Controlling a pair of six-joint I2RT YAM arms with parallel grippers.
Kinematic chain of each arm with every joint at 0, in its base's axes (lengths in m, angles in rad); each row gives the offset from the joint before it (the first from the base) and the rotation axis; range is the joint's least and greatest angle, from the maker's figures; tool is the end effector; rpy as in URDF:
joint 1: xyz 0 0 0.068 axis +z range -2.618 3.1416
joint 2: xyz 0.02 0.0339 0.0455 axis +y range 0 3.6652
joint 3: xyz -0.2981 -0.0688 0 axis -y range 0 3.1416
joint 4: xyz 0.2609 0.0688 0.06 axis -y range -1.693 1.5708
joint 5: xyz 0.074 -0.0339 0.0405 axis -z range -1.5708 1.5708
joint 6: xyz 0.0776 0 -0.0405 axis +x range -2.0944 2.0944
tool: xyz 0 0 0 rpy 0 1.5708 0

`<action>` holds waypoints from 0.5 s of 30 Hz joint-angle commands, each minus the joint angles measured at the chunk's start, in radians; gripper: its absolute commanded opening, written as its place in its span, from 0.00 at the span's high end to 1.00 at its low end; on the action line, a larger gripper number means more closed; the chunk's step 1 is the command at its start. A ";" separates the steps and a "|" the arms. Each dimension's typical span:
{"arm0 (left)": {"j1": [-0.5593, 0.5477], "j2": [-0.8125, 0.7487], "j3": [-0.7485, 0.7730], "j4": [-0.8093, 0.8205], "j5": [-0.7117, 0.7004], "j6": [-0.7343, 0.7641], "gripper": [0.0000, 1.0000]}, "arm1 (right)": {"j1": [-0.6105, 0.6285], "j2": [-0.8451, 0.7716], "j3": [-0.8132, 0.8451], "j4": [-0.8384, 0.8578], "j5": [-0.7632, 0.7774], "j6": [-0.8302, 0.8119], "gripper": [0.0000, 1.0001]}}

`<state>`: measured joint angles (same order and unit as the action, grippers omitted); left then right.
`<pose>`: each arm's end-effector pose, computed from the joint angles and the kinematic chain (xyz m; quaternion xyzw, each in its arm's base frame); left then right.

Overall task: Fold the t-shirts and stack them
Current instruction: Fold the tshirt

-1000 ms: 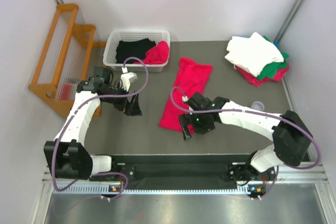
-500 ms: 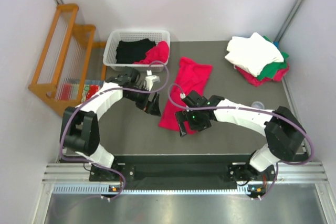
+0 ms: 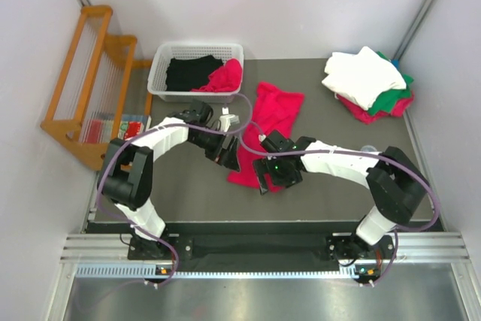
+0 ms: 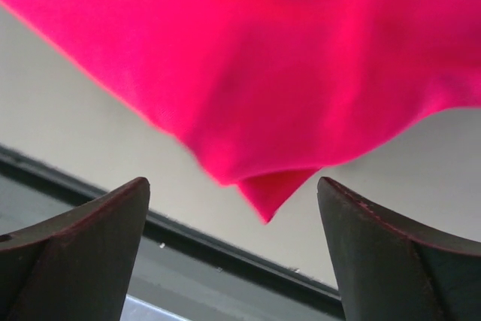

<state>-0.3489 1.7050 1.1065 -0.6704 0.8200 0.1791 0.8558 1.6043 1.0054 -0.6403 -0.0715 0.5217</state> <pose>0.3067 -0.1719 0.1903 0.2945 0.8596 -0.4044 0.1040 0.2112 0.2518 0.1708 -0.1697 0.9710 0.1320 0.1049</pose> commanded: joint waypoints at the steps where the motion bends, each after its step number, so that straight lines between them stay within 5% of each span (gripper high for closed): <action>1: -0.051 -0.001 0.001 0.051 0.013 -0.010 0.01 | -0.035 0.020 -0.002 0.044 0.019 -0.020 0.09; 15: -0.139 -0.159 -0.201 0.238 -0.344 0.005 0.01 | -0.095 0.008 -0.010 0.065 -0.019 -0.038 0.09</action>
<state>-0.4908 1.6054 0.9245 -0.5282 0.5789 0.1776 0.7734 1.6215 0.9993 -0.6140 -0.0704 0.4904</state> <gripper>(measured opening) 0.989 0.908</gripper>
